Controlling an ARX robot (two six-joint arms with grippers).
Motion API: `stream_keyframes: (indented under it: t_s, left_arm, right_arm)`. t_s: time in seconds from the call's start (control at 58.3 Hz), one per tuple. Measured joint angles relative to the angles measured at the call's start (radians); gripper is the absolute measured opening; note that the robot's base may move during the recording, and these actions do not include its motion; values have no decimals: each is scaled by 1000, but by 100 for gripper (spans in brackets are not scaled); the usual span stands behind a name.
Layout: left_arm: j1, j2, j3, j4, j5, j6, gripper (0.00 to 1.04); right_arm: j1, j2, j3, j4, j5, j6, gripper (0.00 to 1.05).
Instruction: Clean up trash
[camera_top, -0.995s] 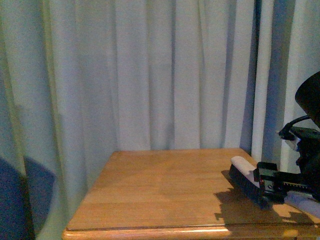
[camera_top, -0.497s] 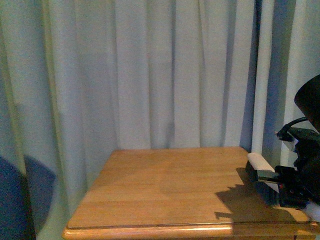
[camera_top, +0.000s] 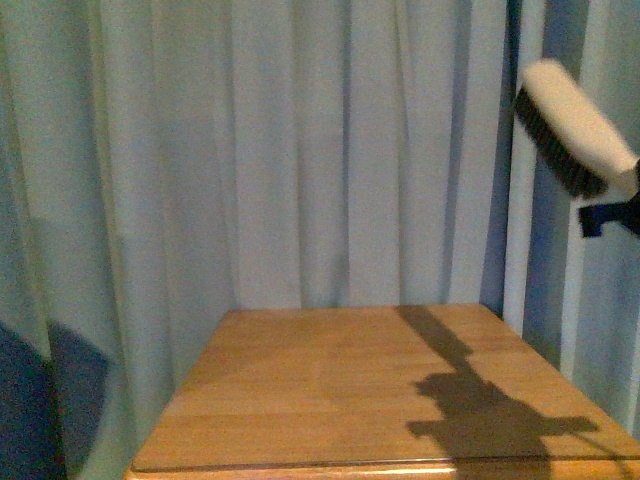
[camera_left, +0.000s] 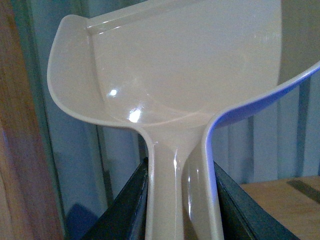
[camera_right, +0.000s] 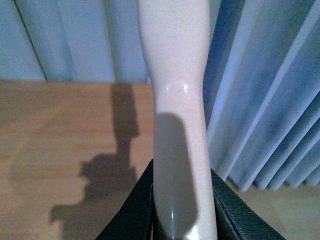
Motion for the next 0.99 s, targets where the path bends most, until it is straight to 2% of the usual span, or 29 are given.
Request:
stream_keyframes:
  t_s: [0.257, 0.514, 0.995]
  left_arm:
    - [0, 0, 0, 0, 0, -2, 29]
    - [0, 0, 0, 0, 0, -2, 29]
    - [-1, -1, -2, 0, 29, 6, 29]
  right_arm:
    - [15, -386, -198, 115, 73, -133, 20]
    - [30, -675, -328, 56, 175, -143, 20]
    - [31, -719, -347, 26, 200, -140, 20]
